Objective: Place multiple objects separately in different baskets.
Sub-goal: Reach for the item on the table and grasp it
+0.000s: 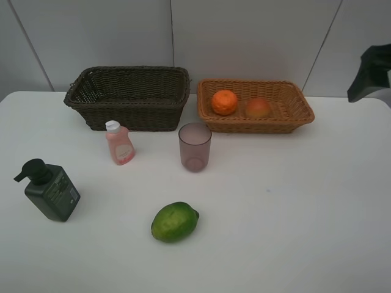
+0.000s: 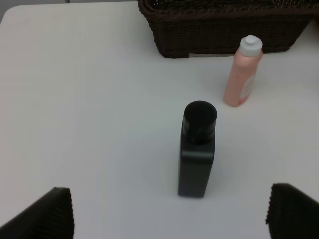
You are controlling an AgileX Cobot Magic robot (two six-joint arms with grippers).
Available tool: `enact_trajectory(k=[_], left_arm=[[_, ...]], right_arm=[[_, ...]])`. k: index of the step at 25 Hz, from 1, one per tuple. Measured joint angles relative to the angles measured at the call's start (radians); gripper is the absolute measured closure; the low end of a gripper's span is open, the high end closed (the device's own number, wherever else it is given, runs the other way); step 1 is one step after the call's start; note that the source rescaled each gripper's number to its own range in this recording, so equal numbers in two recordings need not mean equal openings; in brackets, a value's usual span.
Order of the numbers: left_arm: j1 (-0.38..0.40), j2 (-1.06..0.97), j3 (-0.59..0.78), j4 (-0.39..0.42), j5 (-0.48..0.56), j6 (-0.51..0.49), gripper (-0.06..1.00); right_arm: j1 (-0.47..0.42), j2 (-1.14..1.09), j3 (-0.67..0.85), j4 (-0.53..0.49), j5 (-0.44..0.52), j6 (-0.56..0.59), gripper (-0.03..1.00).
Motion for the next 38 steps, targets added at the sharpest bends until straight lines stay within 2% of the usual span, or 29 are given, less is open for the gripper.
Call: enact_trajectory(k=[8,11,17,21,25,31,38], left_arm=[[0.000,0.000,0.000,0.000,0.000,0.000,-0.06],[0.000,0.000,0.000,0.000,0.000,0.000,-0.06],[0.000,0.000,0.000,0.000,0.000,0.000,-0.06],[0.000,0.000,0.000,0.000,0.000,0.000,-0.06],[0.000,0.000,0.000,0.000,0.000,0.000,-0.06],[0.000,0.000,0.000,0.000,0.000,0.000,-0.06],[0.000,0.000,0.000,0.000,0.000,0.000,-0.06]], right_arm=[[-0.014,-0.493,0.180,0.007,0.052,0.000,-0.01],[-0.014,-0.679,0.196,0.006,0.077,-0.001,-0.01],[-0.014,-0.912,0.198,0.004,0.171,0.000,-0.01],[-0.014,-1.011,0.210,0.004,0.177,-0.018,-0.01],[-0.014,-1.101,0.304,0.022,0.171,-0.090,-0.01],[-0.014,-1.173,0.487,0.117,0.025,-0.198,-0.01],[-0.016,-1.173,0.520,0.110,0.024,-0.206,-0.01]])
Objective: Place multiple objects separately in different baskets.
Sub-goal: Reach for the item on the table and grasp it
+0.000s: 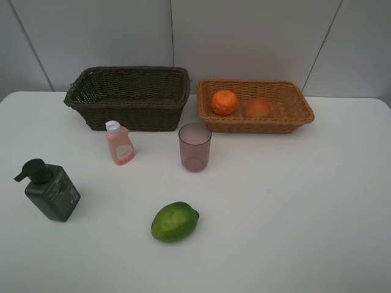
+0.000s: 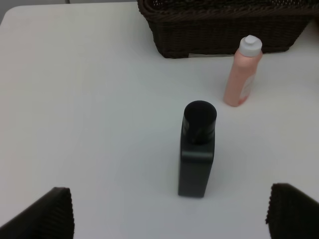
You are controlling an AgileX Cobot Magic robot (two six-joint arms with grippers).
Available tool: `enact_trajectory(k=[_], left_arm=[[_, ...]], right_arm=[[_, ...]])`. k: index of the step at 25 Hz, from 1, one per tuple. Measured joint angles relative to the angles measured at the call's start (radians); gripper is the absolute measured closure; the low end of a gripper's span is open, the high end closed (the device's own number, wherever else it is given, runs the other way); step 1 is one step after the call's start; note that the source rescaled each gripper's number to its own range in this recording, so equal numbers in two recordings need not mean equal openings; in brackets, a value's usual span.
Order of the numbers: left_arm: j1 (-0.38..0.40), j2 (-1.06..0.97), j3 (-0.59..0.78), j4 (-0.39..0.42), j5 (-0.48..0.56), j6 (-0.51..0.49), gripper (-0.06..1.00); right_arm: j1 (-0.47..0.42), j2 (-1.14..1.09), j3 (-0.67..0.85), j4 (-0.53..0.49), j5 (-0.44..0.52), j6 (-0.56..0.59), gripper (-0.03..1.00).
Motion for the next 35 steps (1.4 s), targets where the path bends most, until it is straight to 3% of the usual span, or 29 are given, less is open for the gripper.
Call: enact_trajectory(k=[9,35], left_arm=[[0.000,0.000,0.000,0.000,0.000,0.000,-0.06],[0.000,0.000,0.000,0.000,0.000,0.000,-0.06]], right_arm=[[-0.120,0.000,0.000,-0.001,0.000,0.000,-0.01],[-0.127,0.000,0.000,-0.002,-0.003,0.000,-0.01]])
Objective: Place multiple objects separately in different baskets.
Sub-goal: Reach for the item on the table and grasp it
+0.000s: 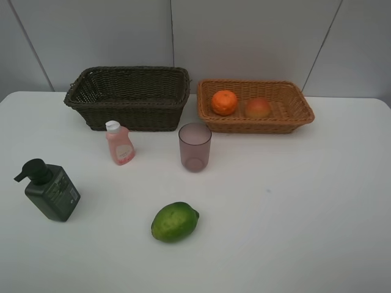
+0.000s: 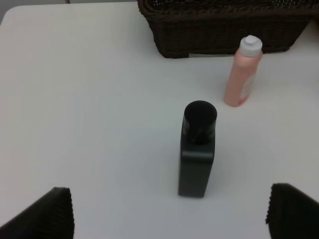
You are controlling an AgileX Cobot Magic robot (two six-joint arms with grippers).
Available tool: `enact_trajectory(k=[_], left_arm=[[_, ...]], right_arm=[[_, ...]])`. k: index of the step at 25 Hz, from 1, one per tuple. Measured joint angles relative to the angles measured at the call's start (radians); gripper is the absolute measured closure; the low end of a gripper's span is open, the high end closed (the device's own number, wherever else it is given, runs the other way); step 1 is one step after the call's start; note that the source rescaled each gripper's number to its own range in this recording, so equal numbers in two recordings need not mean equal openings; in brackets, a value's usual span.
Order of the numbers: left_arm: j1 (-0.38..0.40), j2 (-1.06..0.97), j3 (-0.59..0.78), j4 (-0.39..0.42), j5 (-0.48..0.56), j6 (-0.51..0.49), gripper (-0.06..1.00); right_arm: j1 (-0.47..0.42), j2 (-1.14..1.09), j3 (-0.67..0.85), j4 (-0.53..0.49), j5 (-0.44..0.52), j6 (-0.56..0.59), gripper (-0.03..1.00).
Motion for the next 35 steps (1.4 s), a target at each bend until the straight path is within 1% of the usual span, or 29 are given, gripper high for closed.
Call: enact_trajectory(k=[16,19,21,26,31,35], left_arm=[[0.000,0.000,0.000,-0.001,0.000,0.000,-0.06],[0.000,0.030,-0.017,-0.007,-0.023,0.005,-0.06],[0.000,0.094,-0.044,-0.007,-0.056,0.007,-0.06],[0.000,0.353,-0.140,-0.008,-0.095,0.064,-0.06],[0.000,0.616,-0.246,-0.024,-0.111,0.131,-0.06],[-0.002,0.814,-0.333,-0.024,-0.112,0.137,-0.06]], right_arm=[[0.000,0.000,0.000,0.000,0.000,0.000,-0.01],[0.000,0.000,0.000,0.000,0.000,0.000,-0.01],[0.000,0.000,0.000,0.000,0.000,0.000,-0.01],[0.000,0.000,0.000,0.000,0.000,0.000,-0.01],[0.000,0.000,0.000,0.000,-0.001,0.000,-0.01],[0.000,0.000,0.000,0.000,-0.001,0.000,-0.01]])
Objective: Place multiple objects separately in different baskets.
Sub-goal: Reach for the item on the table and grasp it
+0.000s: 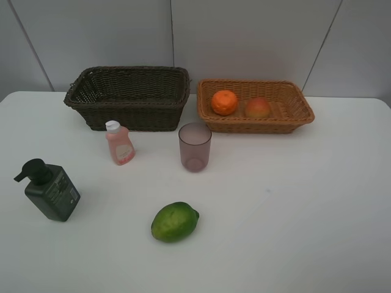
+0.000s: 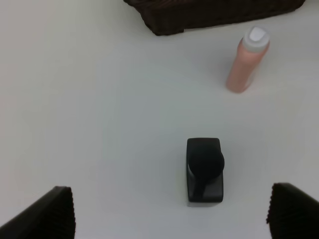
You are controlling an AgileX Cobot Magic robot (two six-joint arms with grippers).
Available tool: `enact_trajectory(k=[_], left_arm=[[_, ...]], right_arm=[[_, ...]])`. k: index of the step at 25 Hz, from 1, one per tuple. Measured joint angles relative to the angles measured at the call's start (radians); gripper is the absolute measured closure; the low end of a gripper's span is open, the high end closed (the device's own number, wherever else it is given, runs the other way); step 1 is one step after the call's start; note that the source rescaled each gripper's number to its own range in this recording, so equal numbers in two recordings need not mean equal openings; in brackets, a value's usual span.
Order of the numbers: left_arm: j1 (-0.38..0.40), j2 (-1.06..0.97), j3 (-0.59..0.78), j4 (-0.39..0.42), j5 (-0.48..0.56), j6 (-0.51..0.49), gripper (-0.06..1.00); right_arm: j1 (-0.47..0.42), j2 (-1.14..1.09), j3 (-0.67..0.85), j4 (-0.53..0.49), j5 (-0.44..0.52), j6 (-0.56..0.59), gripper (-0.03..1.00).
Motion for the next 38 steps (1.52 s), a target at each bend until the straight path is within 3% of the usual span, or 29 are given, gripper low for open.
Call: enact_trajectory(k=[4,10,20,26,32,38], left_arm=[[-0.064,0.172,-0.072,0.000,0.010,-0.020,-0.06],[-0.164,0.390,-0.093,0.025,0.054,-0.167,-0.06],[-0.169,0.598,-0.092,0.041,-0.015,-0.259,-0.06],[-0.169,0.623,-0.009,0.105,-0.088,-0.269,-0.06],[-0.169,0.624,0.073,0.107,-0.218,-0.269,-0.06],[-0.174,0.628,0.079,0.106,-0.248,-0.269,-0.06]], right_arm=[[0.000,0.000,0.000,0.000,0.000,0.000,-0.01],[0.000,0.000,0.000,0.000,-0.001,0.000,-0.01],[0.000,0.000,0.000,0.000,-0.001,0.000,-0.01],[0.000,0.000,0.000,0.000,-0.001,0.000,-0.01],[0.000,0.000,0.000,0.000,-0.001,0.000,-0.01],[0.000,0.000,0.000,0.000,-0.001,0.000,-0.01]])
